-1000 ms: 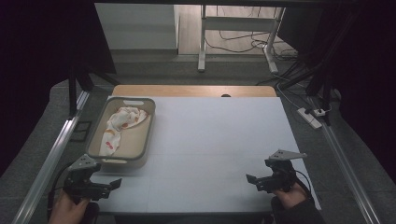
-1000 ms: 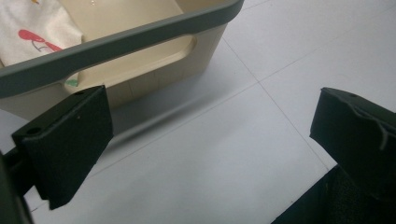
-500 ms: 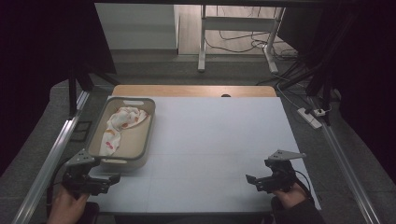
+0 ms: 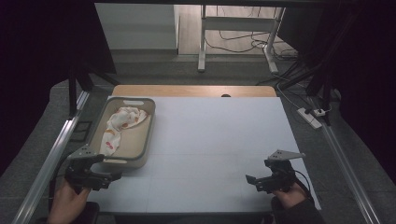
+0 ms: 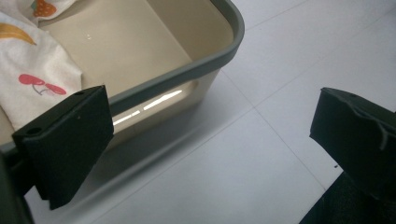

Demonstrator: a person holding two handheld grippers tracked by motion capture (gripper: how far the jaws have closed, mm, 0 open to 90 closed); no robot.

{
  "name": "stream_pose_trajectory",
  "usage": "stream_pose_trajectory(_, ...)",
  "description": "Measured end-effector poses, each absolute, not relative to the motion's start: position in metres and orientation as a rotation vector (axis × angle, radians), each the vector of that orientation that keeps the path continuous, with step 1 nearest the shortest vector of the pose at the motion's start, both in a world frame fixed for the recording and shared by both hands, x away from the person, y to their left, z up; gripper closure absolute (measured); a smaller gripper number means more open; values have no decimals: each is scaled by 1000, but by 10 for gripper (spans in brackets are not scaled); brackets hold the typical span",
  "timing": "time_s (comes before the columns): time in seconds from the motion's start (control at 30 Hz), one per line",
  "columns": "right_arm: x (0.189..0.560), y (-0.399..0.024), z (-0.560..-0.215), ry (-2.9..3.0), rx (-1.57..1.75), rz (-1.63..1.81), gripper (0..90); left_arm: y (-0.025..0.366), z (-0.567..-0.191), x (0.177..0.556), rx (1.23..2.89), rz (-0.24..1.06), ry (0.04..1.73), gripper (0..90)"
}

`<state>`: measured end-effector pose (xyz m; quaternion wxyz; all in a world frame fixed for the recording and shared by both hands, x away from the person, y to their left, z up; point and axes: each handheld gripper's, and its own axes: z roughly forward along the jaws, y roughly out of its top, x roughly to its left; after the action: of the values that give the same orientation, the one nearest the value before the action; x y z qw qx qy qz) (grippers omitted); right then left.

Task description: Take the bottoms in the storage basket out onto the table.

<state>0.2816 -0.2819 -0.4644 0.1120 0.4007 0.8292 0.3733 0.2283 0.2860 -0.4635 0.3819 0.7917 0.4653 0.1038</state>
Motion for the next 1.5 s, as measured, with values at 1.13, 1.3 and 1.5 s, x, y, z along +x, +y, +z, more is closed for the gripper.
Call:
stream_pose_trajectory(1.13, 282, -281, -465, 2443, 1187, 1086, 9, 290, -459, 277, 1999, 297, 1177, 4)
stream_pose_trajectory(1.3, 283, -282, -465, 2440, 1192, 1089, 9, 291, -460, 285, 2008, 296, 1182, 6)
stream_pose_trajectory(1.5, 283, -282, -465, 2439, 1194, 1090, 9, 292, -460, 296, 2018, 280, 1200, 0)
